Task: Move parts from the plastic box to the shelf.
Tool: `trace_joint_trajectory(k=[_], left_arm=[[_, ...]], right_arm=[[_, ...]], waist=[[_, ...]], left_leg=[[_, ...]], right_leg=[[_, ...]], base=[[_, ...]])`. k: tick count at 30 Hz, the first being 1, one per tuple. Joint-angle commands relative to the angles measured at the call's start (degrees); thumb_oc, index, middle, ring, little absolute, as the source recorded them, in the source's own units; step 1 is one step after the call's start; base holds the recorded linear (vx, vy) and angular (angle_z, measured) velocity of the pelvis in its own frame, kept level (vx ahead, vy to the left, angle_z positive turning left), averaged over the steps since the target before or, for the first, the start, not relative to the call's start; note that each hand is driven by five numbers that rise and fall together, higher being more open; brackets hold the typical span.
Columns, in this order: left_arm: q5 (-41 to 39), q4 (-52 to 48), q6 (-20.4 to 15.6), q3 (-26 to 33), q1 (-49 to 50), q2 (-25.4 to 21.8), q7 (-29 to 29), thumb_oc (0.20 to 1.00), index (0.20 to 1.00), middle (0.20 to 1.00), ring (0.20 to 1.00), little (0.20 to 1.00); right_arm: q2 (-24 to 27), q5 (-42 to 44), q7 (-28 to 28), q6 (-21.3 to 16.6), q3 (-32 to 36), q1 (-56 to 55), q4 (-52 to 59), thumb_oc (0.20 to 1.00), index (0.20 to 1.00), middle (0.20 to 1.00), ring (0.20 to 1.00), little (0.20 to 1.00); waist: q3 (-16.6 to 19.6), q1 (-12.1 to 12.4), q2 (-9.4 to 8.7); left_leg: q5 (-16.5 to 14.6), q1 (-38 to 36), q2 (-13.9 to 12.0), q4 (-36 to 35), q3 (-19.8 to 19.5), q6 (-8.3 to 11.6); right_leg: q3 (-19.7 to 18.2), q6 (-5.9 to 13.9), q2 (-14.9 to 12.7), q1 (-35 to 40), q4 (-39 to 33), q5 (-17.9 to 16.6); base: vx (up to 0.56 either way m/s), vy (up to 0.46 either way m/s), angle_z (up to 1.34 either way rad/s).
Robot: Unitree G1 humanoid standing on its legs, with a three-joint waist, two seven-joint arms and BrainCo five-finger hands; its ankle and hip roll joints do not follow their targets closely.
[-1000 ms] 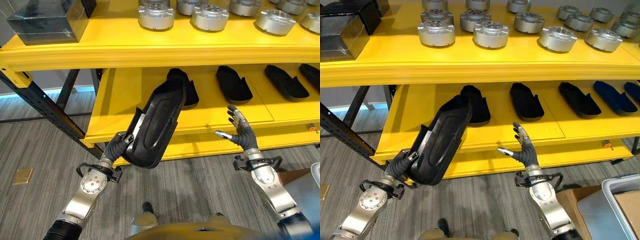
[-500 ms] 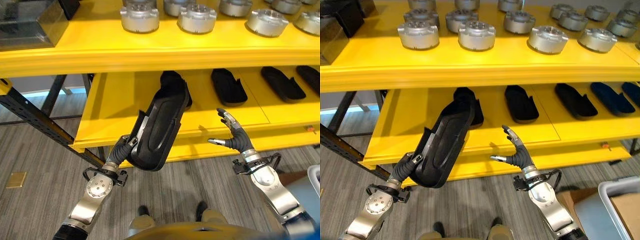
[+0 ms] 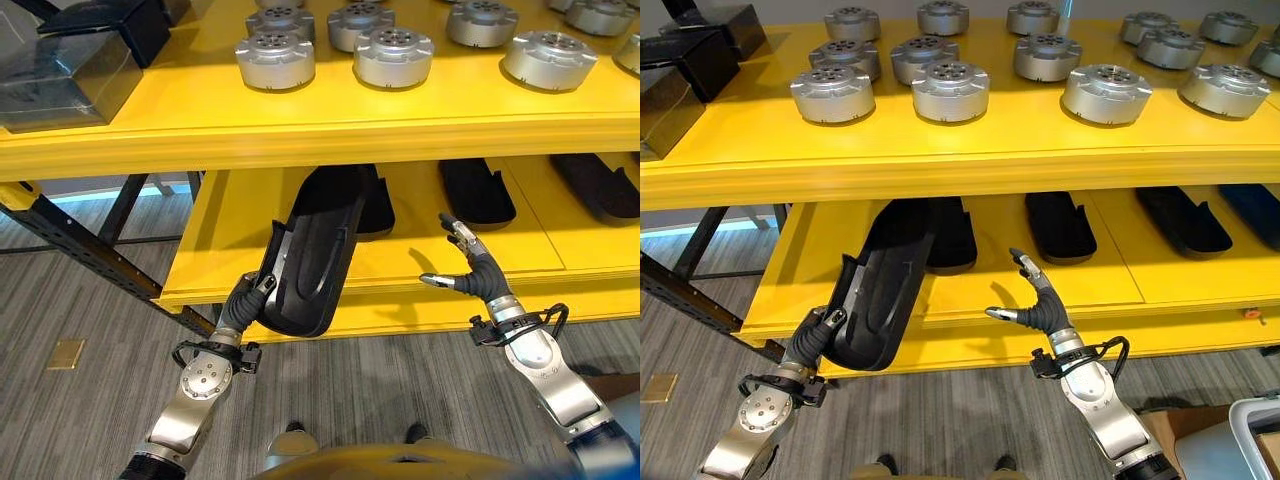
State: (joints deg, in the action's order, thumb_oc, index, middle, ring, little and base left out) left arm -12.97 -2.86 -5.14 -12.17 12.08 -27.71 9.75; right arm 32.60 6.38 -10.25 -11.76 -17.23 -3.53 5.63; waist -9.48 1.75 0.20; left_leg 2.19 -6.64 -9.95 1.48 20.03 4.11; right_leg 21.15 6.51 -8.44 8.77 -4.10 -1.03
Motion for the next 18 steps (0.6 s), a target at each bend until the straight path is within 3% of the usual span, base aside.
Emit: trace_joint_trajectory(k=[1,3,5,7,8,9,10,11,13,18], left_arm=[[-1.4,-4.1,-3.3,3.7,-2.6,-1.7,3.5,0.2,0.2,0.2,0.2,0.2],[-2.5,-3.7,-4.3,4.5,-2.9,-1.6,5.9,0.2,0.2,0.2,0.2,0.2],[-2.9,-3.8,-3.9,5.0,-3.3,-1.0,6.4,0.2,0.2,0.2,0.2,0.2],[-2.7,-3.6,-3.6,5.1,-3.4,-0.7,7.0,0.2,0.2,0.2,0.2,0.2],[-2.7,-3.8,-3.5,5.2,-3.1,-0.8,7.1,0.2,0.2,0.2,0.2,0.2],[-3.2,-3.7,-3.3,5.2,-2.5,-1.2,7.0,0.2,0.2,0.2,0.2,0.2],[-3.9,-3.6,-4.3,4.9,-1.5,-1.3,7.4,0.2,0.2,0.2,0.2,0.2],[-3.9,-3.6,-4.5,4.8,-1.3,-1.2,7.5,0.2,0.2,0.2,0.2,0.2],[-4.3,-2.6,-6.6,4.7,-1.0,-0.4,8.1,0.2,0.2,0.2,0.2,0.2],[-3.2,-1.0,-6.8,3.9,-2.5,0.0,6.6,0.2,0.2,0.2,0.2,0.2]], right_arm=[[0.7,-1.9,0.0,-5.3,1.1,2.7,2.3,1.0,1.0,1.0,1.0,1.0],[1.3,-0.3,0.1,-4.1,1.1,2.3,2.5,1.0,1.0,1.0,1.0,1.0],[1.2,-0.7,-0.2,-4.0,1.4,1.6,1.8,1.0,1.0,1.0,1.0,1.0],[1.5,-1.1,0.6,-4.5,1.8,0.8,1.6,1.0,1.0,1.0,1.0,1.0],[1.8,-1.5,1.0,-5.3,2.3,-0.3,2.0,1.0,1.0,1.0,1.0,1.0],[2.4,-1.7,0.7,-6.1,3.3,-1.7,2.4,1.0,1.0,1.0,1.0,1.0],[3.3,-0.7,-0.9,-6.3,4.1,-2.8,2.6,1.0,1.0,1.0,1.0,1.0],[3.4,-0.3,-1.0,-6.3,4.2,-2.9,2.6,1.0,1.0,1.0,1.0,1.0],[3.8,-0.2,-1.5,-7.2,3.6,-3.6,2.4,1.0,1.0,1.0,1.0,1.0],[2.6,0.8,0.0,-7.2,2.8,-3.1,1.5,1.0,1.0,1.0,1.0,1.0]], waist=[[-0.2,0.6,-2.99],[-1.1,0.7,-2.92],[-1.4,0.2,-2.75],[-1.2,-0.8,-2.1],[-1.1,-1.3,-1.82],[-0.7,-1.7,-1.42],[-0.9,-1.9,-0.73],[-1.0,-2.0,-0.62],[-1.2,-2.3,-0.19],[-0.7,-2.0,-0.64]], left_leg=[[-10.8,3.5,5.1,14.5,1.5,-2.99],[-7.8,8.0,3.1,23.7,1.1,-1.45],[-4.9,10.0,0.4,25.5,1.6,-0.51],[-5.7,8.0,-2.8,20.0,2.6,0.13],[-3.3,6.2,-3.7,13.3,4.2,-0.14],[-0.8,4.2,-5.4,6.5,3.6,1.84],[7.5,4.5,-9.2,1.9,2.9,3.94],[8.6,4.5,-9.8,1.2,2.5,4.28],[7.5,4.7,-10.5,1.0,2.1,4.2],[2.5,3.1,-6.8,1.0,1.7,2.67]], right_leg=[[-0.2,-1.28,0.9,-1.9,8.3,4.0],[-0.4,-2.42,1.4,-1.5,8.1,4.9],[-0.8,-2.77,1.6,-1.8,8.6,5.3],[-0.6,-2.28,1.6,-1.9,10.1,6.9],[0.5,-2.27,1.1,-2.4,10.8,6.4],[0.4,-1.27,0.5,-2.2,11.3,7.1],[0.8,-1.44,0.3,-2.0,11.3,6.9],[0.8,-1.42,0.2,-2.0,11.4,7.0],[0.3,-0.96,-1.7,-2.4,13.6,7.9],[0.1,-0.35,-2.5,-2.5,15.3,8.0]], base=[[0.12,-0.157,0.03],[0.09,-0.157,-0.05],[0.06,-0.02,-0.22],[0.08,0.169,0.06],[0.07,0.336,0.11],[0.03,0.491,0.23],[0.07,0.442,0.33],[0.01,0.516,0.21],[0.05,0.405,-0.18],[0.07,0.219,-0.06]])
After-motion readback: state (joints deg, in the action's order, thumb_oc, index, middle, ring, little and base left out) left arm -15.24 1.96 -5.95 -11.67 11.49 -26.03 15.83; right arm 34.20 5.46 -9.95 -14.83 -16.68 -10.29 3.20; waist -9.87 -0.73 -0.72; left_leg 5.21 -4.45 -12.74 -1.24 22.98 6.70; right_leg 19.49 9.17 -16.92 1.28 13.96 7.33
